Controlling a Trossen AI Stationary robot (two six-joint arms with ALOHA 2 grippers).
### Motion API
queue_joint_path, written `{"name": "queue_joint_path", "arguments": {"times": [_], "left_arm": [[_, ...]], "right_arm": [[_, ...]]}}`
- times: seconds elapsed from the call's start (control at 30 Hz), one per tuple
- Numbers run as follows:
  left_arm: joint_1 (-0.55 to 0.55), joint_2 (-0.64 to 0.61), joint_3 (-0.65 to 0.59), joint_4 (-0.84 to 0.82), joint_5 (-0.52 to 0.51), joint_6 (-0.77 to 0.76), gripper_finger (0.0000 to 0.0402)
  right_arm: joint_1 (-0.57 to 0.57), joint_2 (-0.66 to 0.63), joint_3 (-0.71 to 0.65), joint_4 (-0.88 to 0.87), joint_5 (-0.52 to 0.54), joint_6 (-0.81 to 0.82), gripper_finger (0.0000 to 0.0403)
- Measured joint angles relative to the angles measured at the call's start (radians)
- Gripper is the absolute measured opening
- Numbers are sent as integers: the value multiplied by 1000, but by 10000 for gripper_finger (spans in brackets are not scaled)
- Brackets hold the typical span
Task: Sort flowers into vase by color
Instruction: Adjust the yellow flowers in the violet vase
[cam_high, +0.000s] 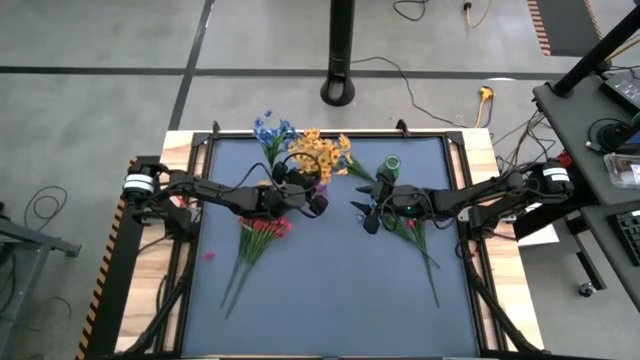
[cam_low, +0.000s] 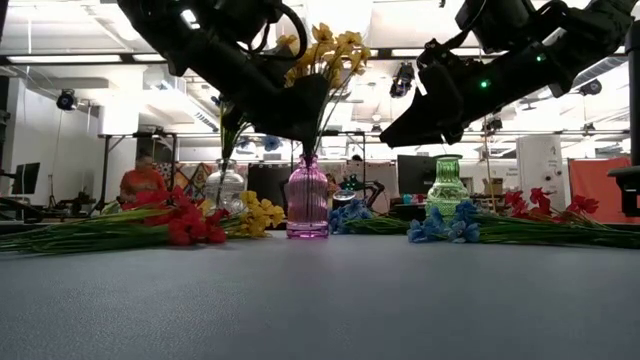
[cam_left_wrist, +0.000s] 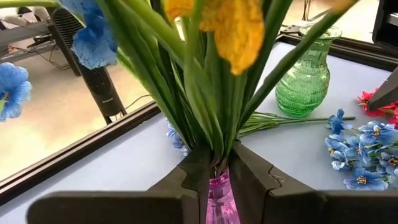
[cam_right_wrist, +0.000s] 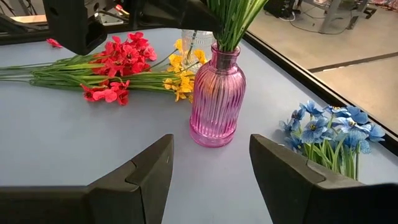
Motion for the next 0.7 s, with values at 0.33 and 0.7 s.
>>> {"name": "queue_joint_path", "arguments": {"times": [0.33, 0.7], "left_arm": [[-2, 0, -1, -16, 2, -46, 38], [-27, 0, -2, -20, 4, -26, 54]], "right_arm": [[0, 0, 0, 0, 0, 1, 203], [0, 0, 0, -8, 0, 1, 203]]}}
